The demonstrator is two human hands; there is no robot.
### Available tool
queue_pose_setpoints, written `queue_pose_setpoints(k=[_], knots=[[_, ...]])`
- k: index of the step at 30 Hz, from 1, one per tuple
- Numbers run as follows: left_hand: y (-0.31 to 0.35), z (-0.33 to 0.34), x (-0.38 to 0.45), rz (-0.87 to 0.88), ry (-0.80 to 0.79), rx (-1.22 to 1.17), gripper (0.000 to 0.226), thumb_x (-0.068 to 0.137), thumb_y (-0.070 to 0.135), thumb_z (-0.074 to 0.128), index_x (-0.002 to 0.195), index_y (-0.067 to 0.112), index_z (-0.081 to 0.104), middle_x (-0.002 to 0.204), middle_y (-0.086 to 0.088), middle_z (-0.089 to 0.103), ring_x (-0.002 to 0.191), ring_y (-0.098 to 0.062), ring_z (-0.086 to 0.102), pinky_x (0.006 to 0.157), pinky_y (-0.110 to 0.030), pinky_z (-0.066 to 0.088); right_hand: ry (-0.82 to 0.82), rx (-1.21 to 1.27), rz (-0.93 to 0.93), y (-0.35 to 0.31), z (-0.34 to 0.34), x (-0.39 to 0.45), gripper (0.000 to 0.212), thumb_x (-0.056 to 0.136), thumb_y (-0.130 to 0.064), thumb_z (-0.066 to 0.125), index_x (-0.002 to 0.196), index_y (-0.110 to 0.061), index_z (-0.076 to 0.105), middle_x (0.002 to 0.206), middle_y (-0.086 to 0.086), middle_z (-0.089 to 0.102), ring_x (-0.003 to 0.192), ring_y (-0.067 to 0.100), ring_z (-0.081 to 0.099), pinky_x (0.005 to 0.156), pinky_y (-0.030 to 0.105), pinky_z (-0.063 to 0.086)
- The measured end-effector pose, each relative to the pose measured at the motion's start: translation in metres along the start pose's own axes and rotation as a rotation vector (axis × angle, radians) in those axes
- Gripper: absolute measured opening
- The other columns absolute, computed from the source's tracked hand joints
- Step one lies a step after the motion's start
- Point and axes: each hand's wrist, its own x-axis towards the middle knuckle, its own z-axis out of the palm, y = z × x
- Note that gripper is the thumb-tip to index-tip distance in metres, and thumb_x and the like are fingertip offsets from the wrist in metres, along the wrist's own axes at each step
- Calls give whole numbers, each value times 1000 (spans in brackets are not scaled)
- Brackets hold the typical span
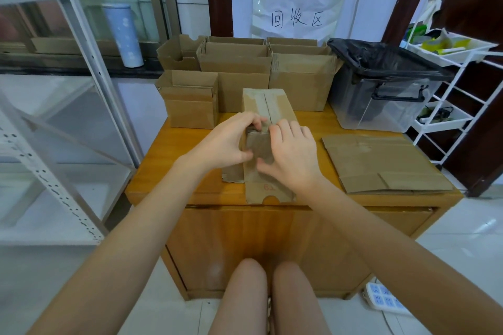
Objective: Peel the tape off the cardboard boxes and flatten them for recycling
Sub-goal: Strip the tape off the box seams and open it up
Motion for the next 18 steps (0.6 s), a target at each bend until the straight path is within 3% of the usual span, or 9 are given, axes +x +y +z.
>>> queue_pose_setpoints(k=[7, 11, 15, 18], knots=[[-2, -1, 2, 14, -11, 24, 43, 74, 6, 73, 104, 22, 48, 134, 3, 52, 126, -13, 45, 101, -27, 42, -25, -51, -37, 1, -2, 5, 51, 51, -42, 81, 81, -7, 60, 73, 6, 54, 64, 23, 51, 56, 28, 32], [-3, -1, 1, 15, -13, 33, 43, 74, 7, 74, 104, 22, 48, 135, 3, 51, 127, -13, 44, 102, -31, 42, -55, -19, -102, 11, -3, 5, 48, 52, -38, 81, 84, -7, 63, 75, 6, 57, 66, 24, 53, 56, 28, 37], [-2, -1, 2, 17, -14, 35, 44, 74, 7, 74, 106, 20, 48, 136, 1, 50, 127, -14, 44, 102, -33, 43, -95, -60, -116, 11, -5, 2, 68, 51, -55, 82, 94, -7, 63, 83, 8, 58, 71, 26, 54, 61, 31, 40], [-1, -1, 2, 23, -12, 50, 44, 75, 10, 75, 108, 20, 47, 134, 0, 51, 125, -14, 45, 100, -33, 45, -91, -85, -117, 9, -5, 7, 67, 51, -57, 85, 92, -8, 63, 80, 7, 57, 68, 25, 54, 58, 31, 39]])
